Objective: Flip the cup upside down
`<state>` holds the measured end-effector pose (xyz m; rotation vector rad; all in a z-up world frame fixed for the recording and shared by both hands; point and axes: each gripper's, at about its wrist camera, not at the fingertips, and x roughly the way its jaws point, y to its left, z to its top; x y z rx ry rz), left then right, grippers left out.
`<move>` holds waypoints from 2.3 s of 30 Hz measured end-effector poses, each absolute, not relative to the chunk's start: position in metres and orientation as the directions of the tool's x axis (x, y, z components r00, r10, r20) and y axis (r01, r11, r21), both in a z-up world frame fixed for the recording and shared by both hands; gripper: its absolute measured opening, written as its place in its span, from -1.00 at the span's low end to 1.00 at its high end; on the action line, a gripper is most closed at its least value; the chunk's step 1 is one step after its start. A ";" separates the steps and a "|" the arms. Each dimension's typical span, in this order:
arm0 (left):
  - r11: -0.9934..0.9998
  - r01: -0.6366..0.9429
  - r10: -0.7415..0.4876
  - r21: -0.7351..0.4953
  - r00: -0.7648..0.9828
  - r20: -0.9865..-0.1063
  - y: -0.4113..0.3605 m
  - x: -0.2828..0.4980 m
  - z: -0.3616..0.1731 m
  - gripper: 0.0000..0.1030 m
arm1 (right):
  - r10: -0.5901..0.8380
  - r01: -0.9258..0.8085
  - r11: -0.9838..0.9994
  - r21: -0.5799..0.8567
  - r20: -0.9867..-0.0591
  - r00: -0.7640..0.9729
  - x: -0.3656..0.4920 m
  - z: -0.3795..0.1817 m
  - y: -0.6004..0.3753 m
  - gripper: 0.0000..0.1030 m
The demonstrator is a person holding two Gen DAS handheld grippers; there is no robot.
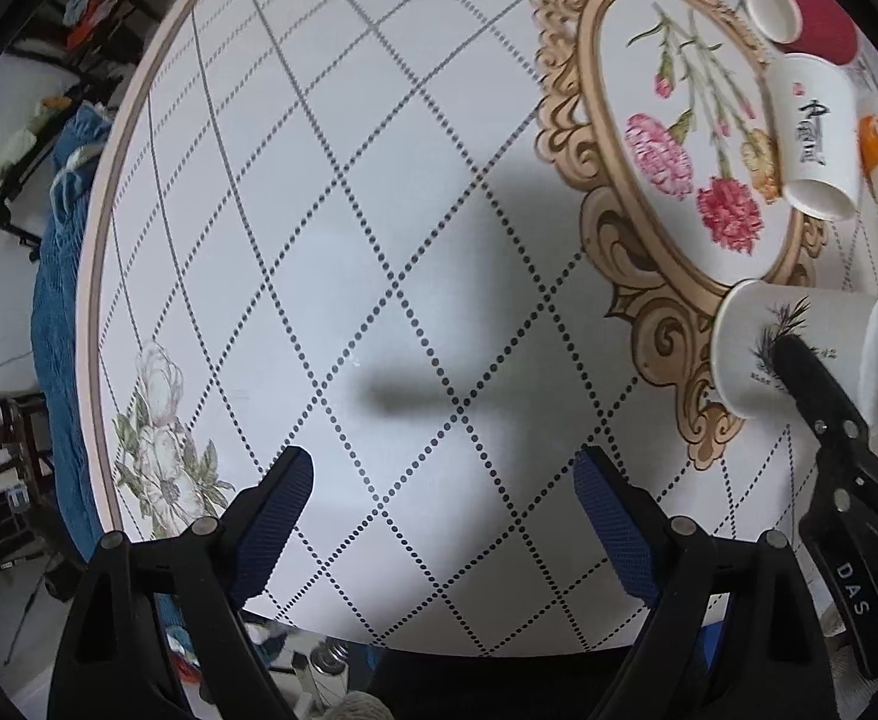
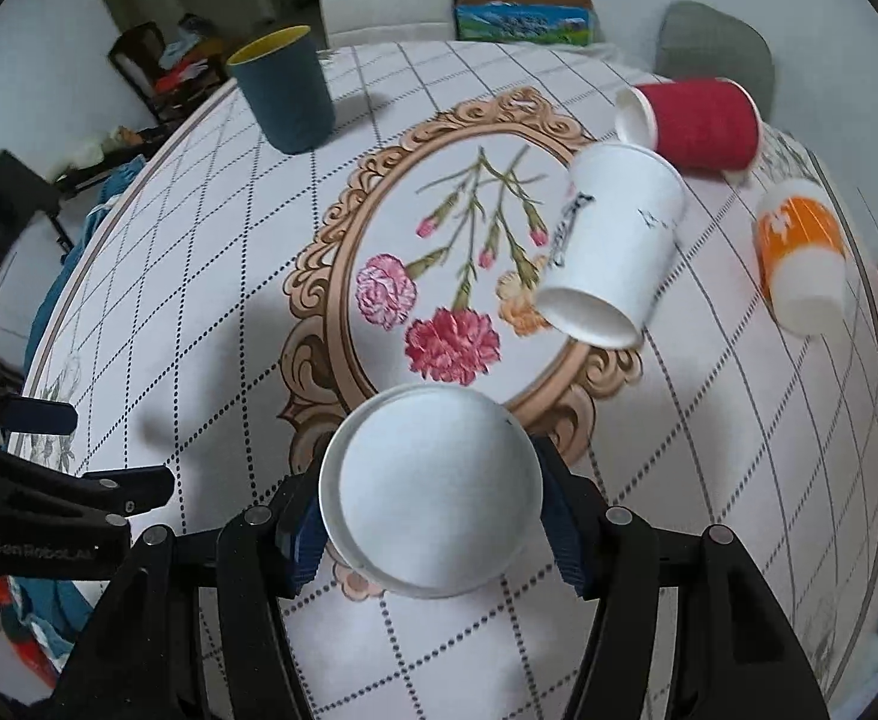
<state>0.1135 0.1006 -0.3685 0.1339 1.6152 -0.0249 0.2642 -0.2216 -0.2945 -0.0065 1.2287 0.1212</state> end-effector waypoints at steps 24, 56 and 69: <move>0.991 0.136 -0.026 0.010 0.262 -0.965 0.068 0.048 -0.194 0.93 | -0.067 0.163 0.986 -0.018 -0.952 0.298 0.185 -0.124 -0.281 0.85; 0.996 0.083 -0.061 -0.032 0.369 -0.928 0.062 -0.026 -0.036 0.93 | -0.027 0.119 0.993 0.027 -0.903 0.429 0.117 0.077 -0.304 0.87; 0.998 0.064 -0.044 -0.020 0.407 -0.912 0.060 -0.026 -0.027 0.93 | -0.029 0.120 0.992 0.025 -0.906 0.423 0.118 0.078 -0.307 0.93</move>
